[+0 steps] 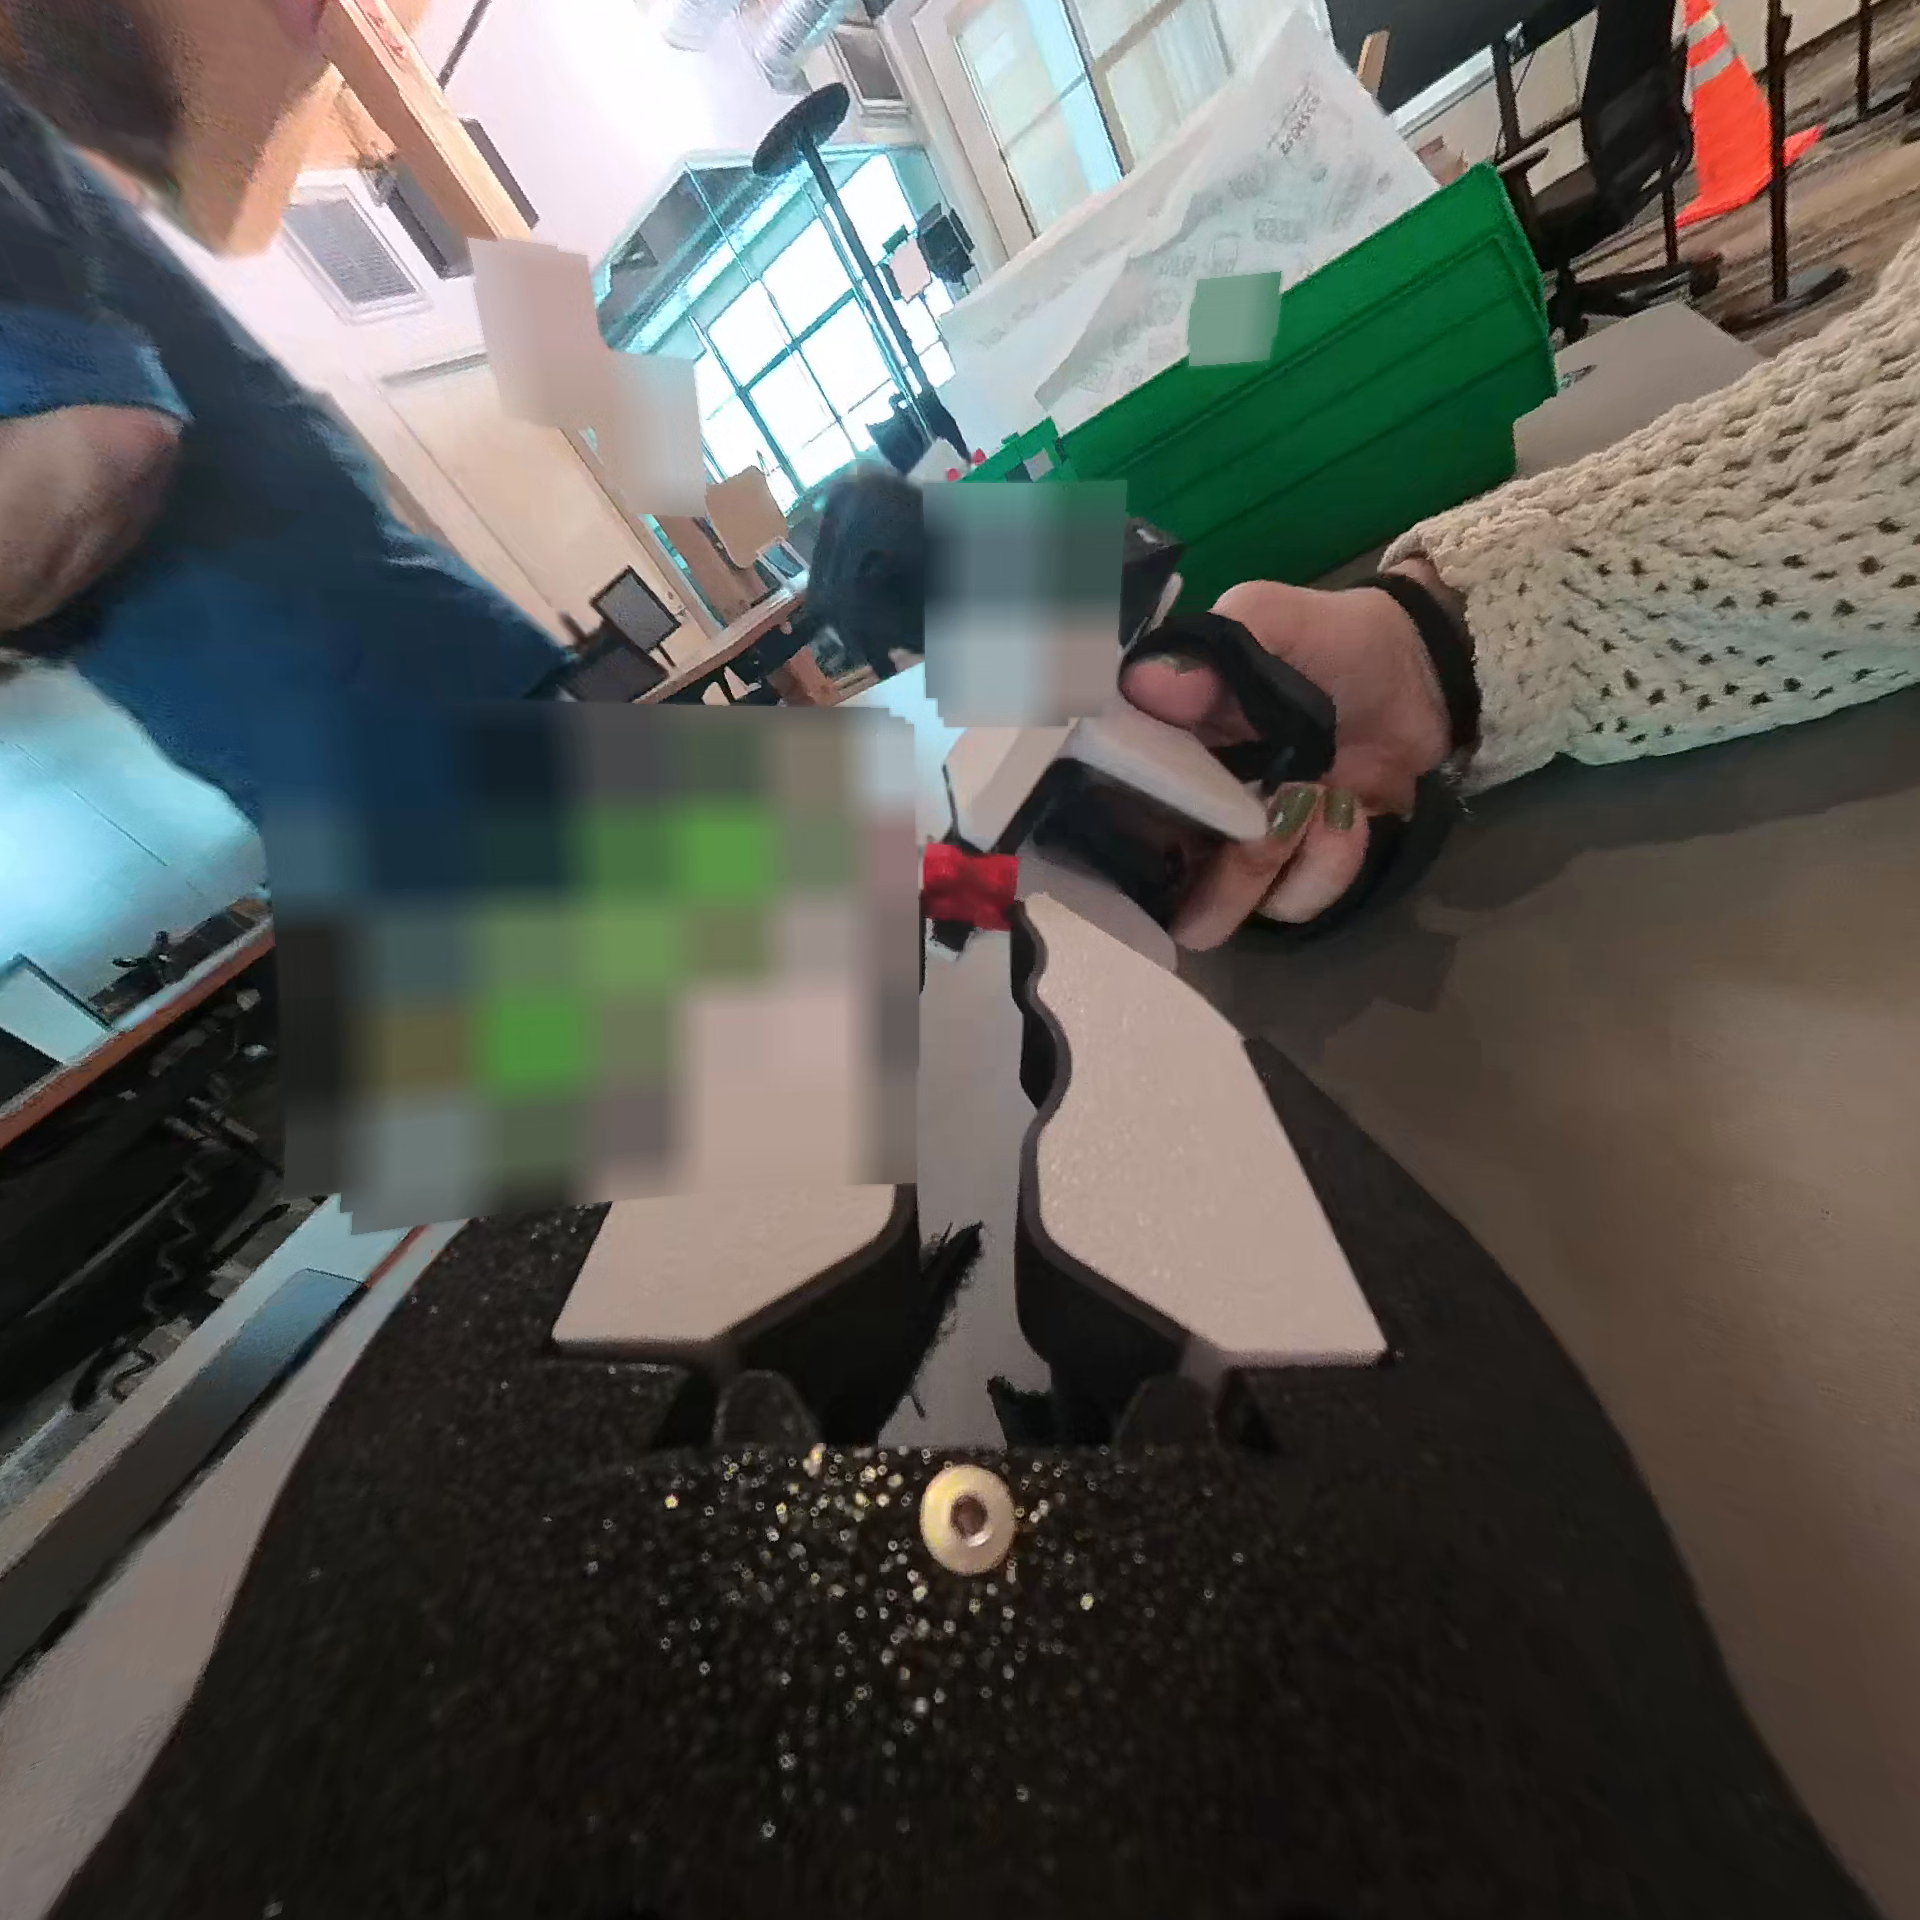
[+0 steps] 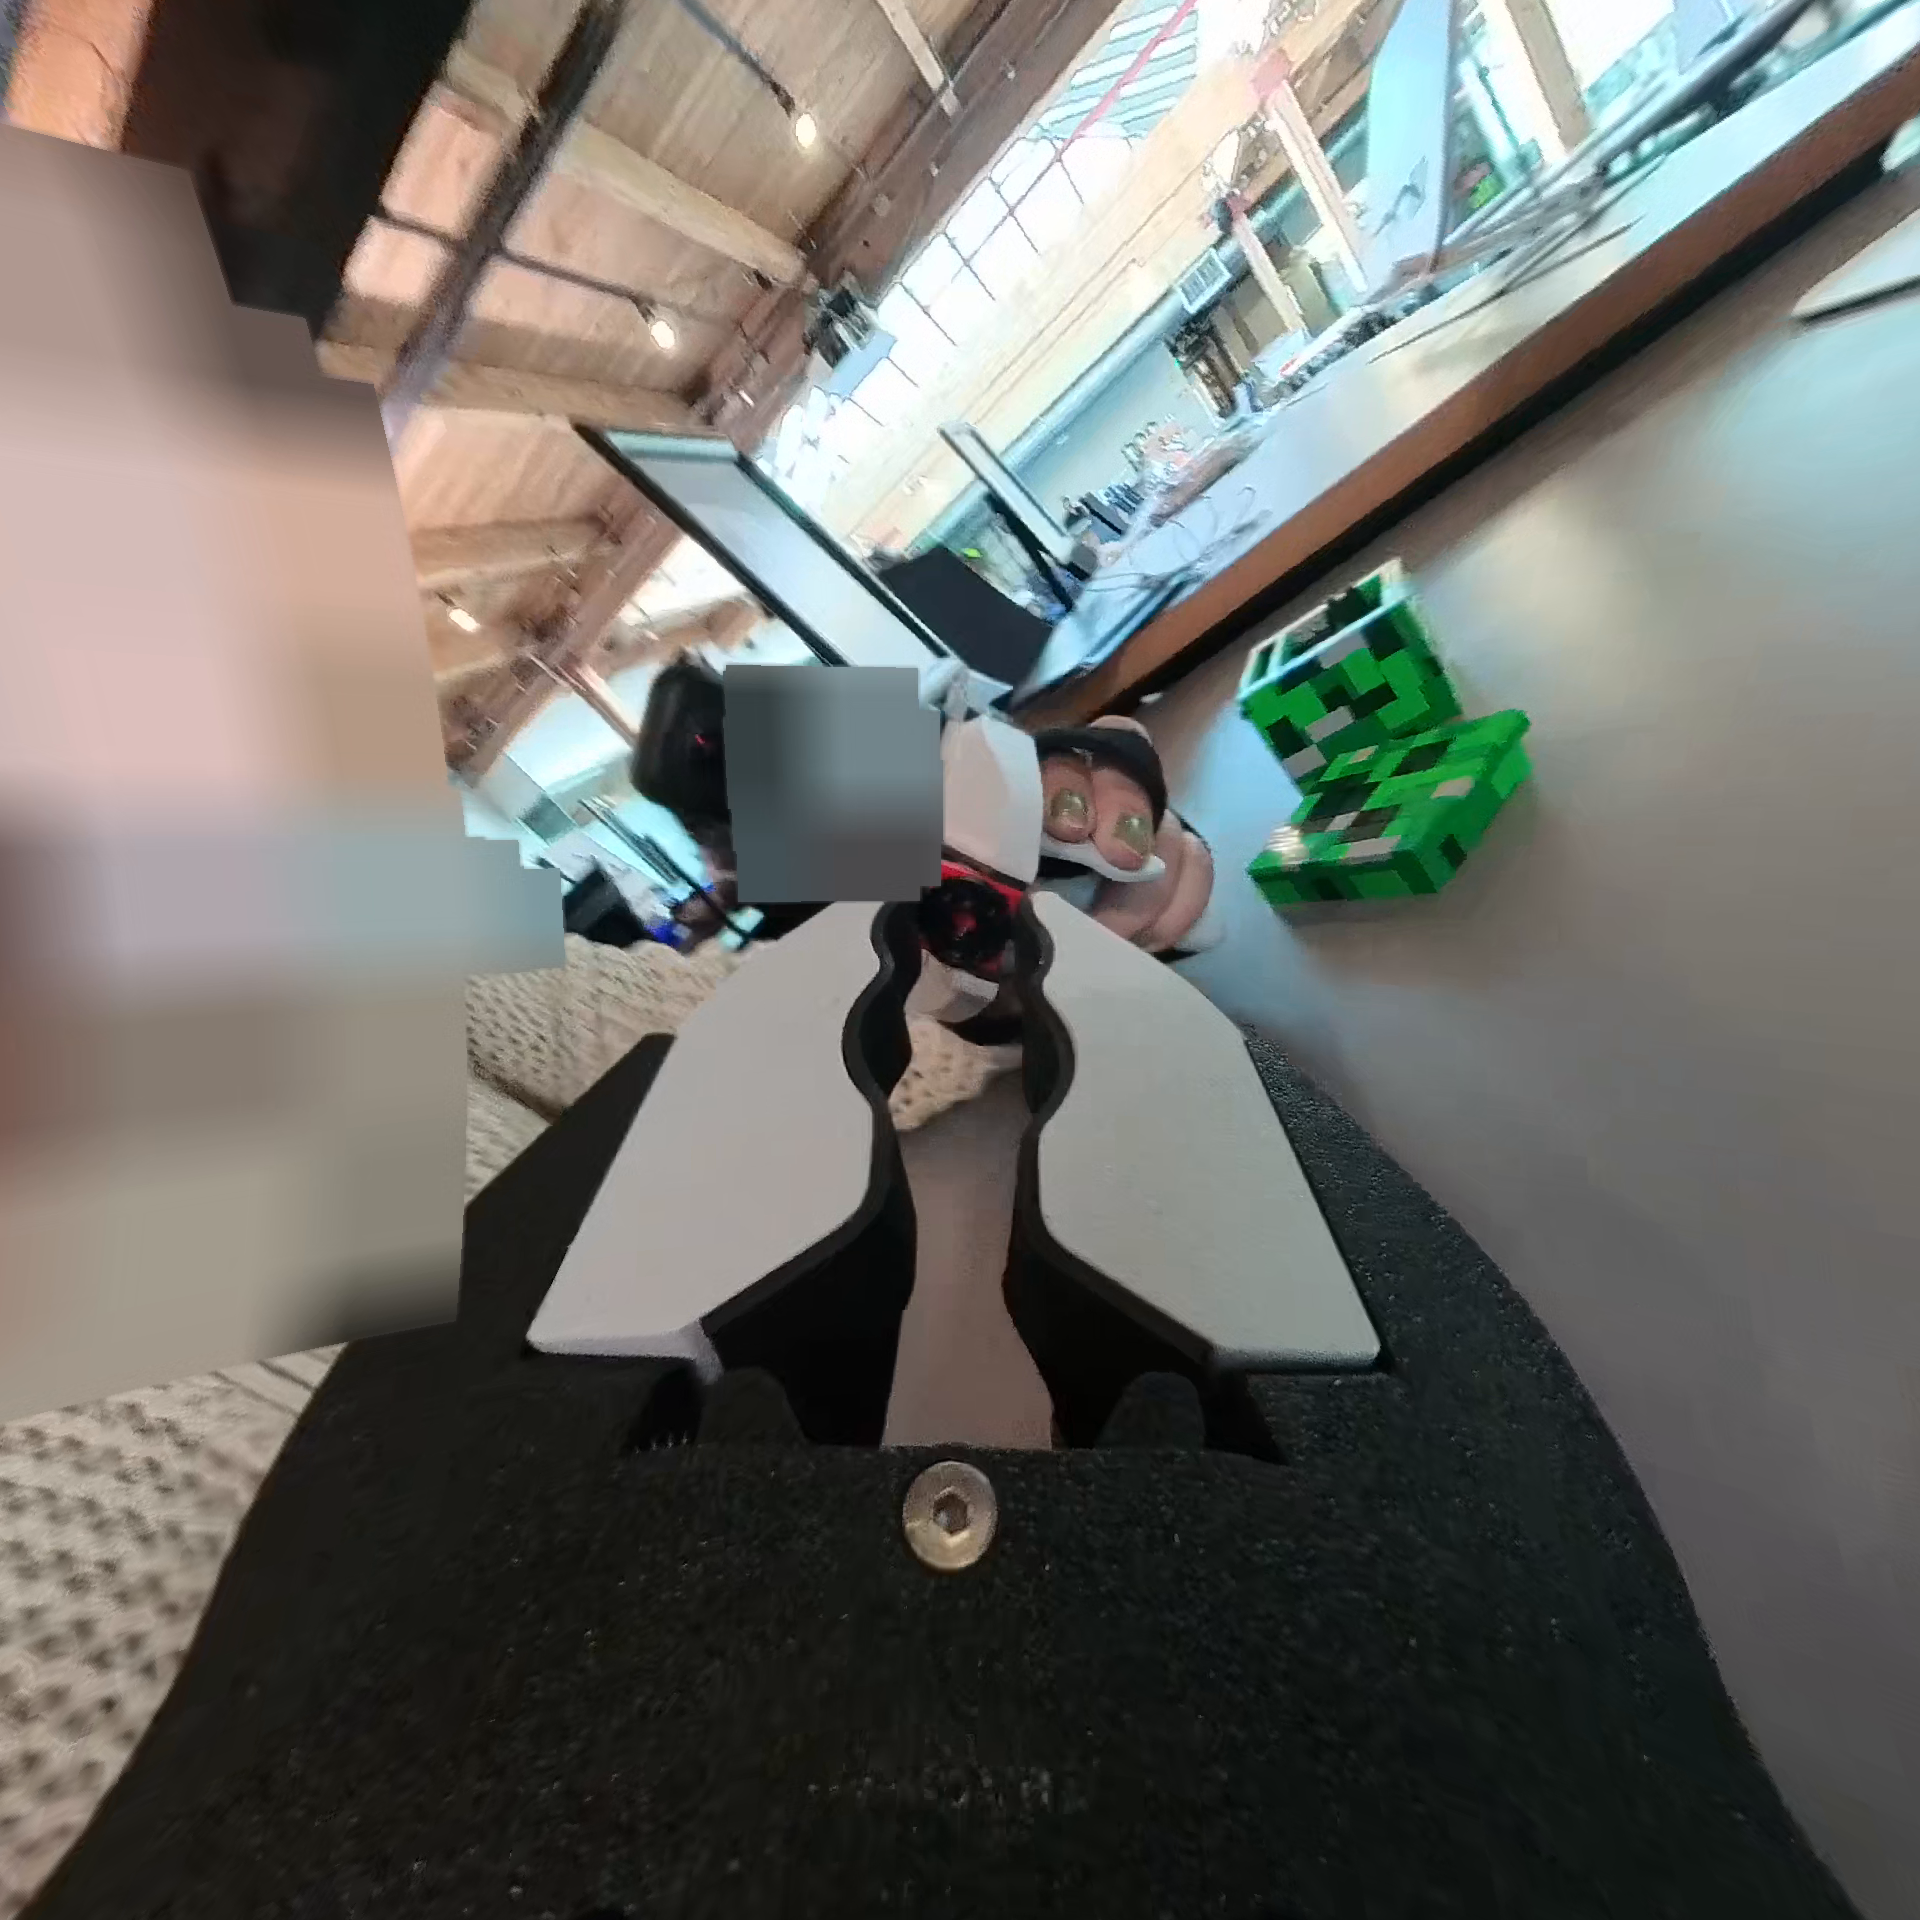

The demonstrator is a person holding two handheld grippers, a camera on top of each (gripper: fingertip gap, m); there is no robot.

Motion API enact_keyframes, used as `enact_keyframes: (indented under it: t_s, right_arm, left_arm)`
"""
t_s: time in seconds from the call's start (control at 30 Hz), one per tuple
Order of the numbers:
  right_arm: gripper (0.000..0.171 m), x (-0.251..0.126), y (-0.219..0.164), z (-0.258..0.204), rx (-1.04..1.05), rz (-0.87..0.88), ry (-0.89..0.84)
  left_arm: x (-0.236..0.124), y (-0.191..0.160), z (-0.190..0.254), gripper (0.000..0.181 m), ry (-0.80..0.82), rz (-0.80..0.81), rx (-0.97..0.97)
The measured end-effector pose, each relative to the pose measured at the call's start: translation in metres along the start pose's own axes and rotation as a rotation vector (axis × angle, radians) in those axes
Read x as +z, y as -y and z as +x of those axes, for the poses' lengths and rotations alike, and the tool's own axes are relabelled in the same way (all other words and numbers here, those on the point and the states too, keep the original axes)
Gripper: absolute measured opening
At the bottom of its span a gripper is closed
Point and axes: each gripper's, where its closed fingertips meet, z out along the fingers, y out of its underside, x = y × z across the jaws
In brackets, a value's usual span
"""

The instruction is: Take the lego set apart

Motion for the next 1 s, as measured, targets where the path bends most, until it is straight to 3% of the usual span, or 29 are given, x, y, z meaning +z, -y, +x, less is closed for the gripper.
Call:
enact_keyframes:
  t_s: [0.03,0.13,0.2,0.27,0.4,0.53,0.77,0.9,1.0]
  right_arm:
    - [0.016,0.000,-0.001,0.000,-0.063,-0.020,-0.029]
    - [0.016,-0.001,-0.001,-0.001,-0.251,-0.062,-0.123]
    - [0.015,-0.004,0.006,-0.004,-0.349,-0.043,-0.165]
    - [0.015,-0.004,0.006,-0.010,-0.402,-0.050,-0.167]
    - [0.015,0.003,0.002,-0.007,-0.411,-0.058,-0.175]
    - [0.015,-0.004,0.012,0.004,-0.627,-0.030,-0.332]
    - [0.016,-0.004,0.003,0.019,-1.091,-0.210,-0.579]
    - [0.016,-0.003,0.001,0.021,-1.160,-0.261,-0.629]
    - [0.016,-0.003,-0.003,0.030,-1.194,-0.336,-0.693]
  left_arm:
    - [0.000,0.000,0.001,0.015,-0.015,-0.001,-0.037]
    - [0.000,0.004,0.001,0.015,-0.058,0.014,-0.196]
    - [-0.002,0.003,-0.004,0.000,-0.062,0.025,-0.291]
    - [-0.003,0.014,-0.008,0.000,-0.088,0.115,-0.418]
    - [-0.005,0.015,-0.013,0.000,-0.058,0.135,-0.413]
    - [-0.007,0.015,-0.018,0.000,-0.072,0.153,-0.517]
    - [-0.005,-0.004,-0.012,0.021,-0.197,0.022,-0.704]
    - [-0.007,-0.007,-0.009,0.020,-0.249,-0.012,-0.749]
    - [-0.008,-0.015,-0.003,0.028,-0.300,-0.068,-0.786]
